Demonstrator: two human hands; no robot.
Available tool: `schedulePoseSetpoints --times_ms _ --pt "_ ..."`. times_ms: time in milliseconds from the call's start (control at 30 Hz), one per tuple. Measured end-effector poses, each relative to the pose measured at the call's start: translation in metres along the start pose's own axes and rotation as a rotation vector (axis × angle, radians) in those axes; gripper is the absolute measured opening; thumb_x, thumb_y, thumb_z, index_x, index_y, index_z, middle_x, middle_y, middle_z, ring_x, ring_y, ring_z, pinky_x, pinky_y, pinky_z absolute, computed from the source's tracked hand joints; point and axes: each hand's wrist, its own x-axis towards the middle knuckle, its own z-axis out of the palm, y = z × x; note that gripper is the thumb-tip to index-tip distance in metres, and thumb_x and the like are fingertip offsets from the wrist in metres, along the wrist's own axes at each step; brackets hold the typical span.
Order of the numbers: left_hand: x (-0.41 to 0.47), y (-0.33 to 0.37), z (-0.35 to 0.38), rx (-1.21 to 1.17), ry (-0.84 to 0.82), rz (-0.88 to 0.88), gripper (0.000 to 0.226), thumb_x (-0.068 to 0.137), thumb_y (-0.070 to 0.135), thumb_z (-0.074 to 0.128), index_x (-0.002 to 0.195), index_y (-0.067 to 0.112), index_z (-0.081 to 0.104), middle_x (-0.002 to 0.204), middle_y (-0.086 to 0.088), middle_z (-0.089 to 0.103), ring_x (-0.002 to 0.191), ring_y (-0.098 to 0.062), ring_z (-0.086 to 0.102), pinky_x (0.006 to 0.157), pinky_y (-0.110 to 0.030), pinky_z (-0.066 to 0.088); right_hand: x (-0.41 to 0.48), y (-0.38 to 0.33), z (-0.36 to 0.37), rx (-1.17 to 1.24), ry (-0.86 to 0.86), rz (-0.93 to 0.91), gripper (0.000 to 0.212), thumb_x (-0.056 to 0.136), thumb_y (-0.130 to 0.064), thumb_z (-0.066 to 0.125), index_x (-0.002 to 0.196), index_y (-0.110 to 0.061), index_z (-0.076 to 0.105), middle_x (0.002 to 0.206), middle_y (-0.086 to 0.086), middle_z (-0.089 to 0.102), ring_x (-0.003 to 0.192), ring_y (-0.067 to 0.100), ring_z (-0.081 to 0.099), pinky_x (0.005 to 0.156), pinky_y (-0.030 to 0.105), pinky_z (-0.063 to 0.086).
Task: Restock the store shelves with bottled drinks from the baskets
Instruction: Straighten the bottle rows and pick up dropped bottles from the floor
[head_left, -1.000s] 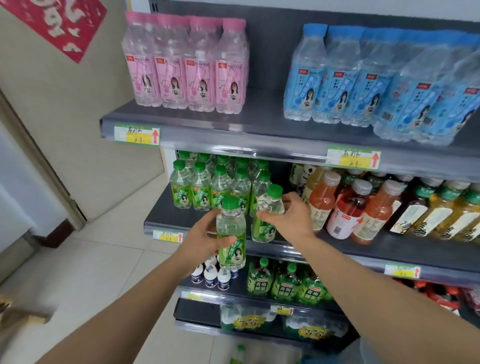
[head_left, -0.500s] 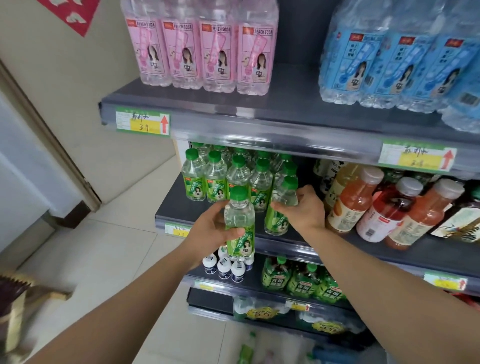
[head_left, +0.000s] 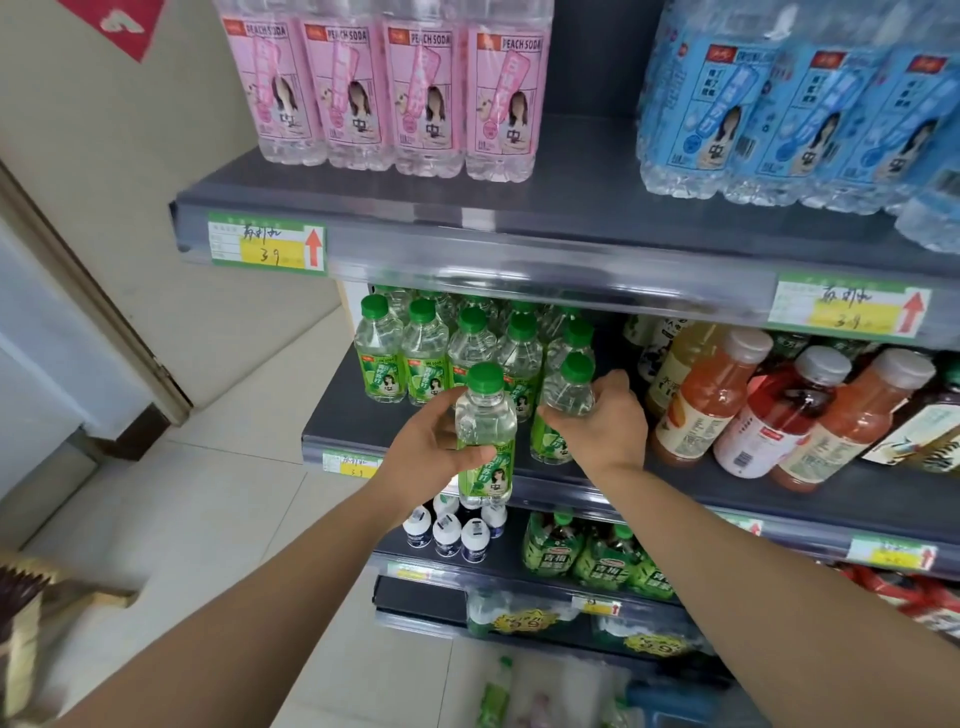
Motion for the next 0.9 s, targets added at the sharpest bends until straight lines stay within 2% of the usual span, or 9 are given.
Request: schedulePoseSetpoints --times_ms 200,300,400,633,767,833,900 --pt "0.02 0.007 0.011 0.093 0.032 0.04 0.072 0.074 0.008 0.08 0.132 0.034 0.046 0.119 0.001 0.064 0.112 -0.019 0.06 0.1 -0.044 0.047 -0.001 0.003 -0.005 -0.016 -0.012 -0.007 0.066 0.062 -0.044 0.087 0.102 -0.006 0.051 0.101 0.011 0.064 0.095 0.031 0.06 0.074 0.038 0.051" --pt "0.028 0.012 0.02 0.179 0.065 0.085 0.074 0.075 0.009 0.08 0.137 0.027 0.043 0.12 0.004 0.059 0.114 -0.016 0.055 0.101 -0.042 0.046 -0.002 0.01 -0.007 -0.011 -0.032 -0.012 0.067 0.06 -0.047 0.086 0.105 -0.011 0.052 0.101 0.008 0.066 0.097 0.029 0.061 0.076 0.038 0.052" --pt "0.036 0.014 0.026 0.252 0.085 0.102 0.077 0.076 0.01 0.079 0.141 0.022 0.04 0.131 -0.002 0.054 0.119 -0.017 0.048 0.104 -0.038 0.042 -0.005 0.015 -0.008 -0.029 -0.043 -0.019 0.07 0.062 -0.043 0.086 0.114 -0.011 0.053 0.107 0.009 0.066 0.103 0.029 0.06 0.082 0.039 0.052" --pt "0.053 0.015 0.033 0.324 0.053 0.075 0.081 0.077 0.011 0.079 0.144 0.025 0.036 0.139 -0.006 0.051 0.124 -0.026 0.049 0.102 -0.035 0.043 -0.008 0.028 -0.015 -0.046 -0.106 0.003 0.072 0.07 -0.035 0.084 0.128 -0.01 0.049 0.118 0.011 0.061 0.113 0.028 0.056 0.088 0.035 0.049" --pt "0.061 0.012 0.034 0.331 0.037 0.04 0.081 0.076 0.011 0.079 0.143 0.027 0.036 0.138 -0.007 0.052 0.123 -0.026 0.051 0.103 -0.04 0.044 -0.009 0.035 -0.016 -0.044 -0.138 0.032 0.072 0.07 -0.034 0.084 0.129 -0.011 0.049 0.12 0.011 0.061 0.113 0.026 0.056 0.09 0.038 0.05" --pt "0.065 0.009 0.033 0.333 0.033 0.028 0.079 0.075 0.011 0.08 0.139 0.028 0.038 0.13 -0.006 0.057 0.116 -0.024 0.054 0.1 -0.042 0.046 -0.01 0.037 -0.017 -0.055 -0.143 0.034 0.071 0.07 -0.035 0.084 0.128 -0.011 0.05 0.119 0.011 0.062 0.112 0.026 0.057 0.09 0.039 0.051" --pt "0.067 0.007 0.033 0.322 0.044 -0.004 0.074 0.074 0.012 0.08 0.134 0.021 0.038 0.122 -0.004 0.058 0.112 -0.023 0.055 0.099 -0.043 0.047 -0.011 0.038 -0.018 -0.063 -0.149 0.04 0.07 0.071 -0.035 0.083 0.127 -0.01 0.051 0.118 0.01 0.061 0.111 0.026 0.057 0.09 0.039 0.05"
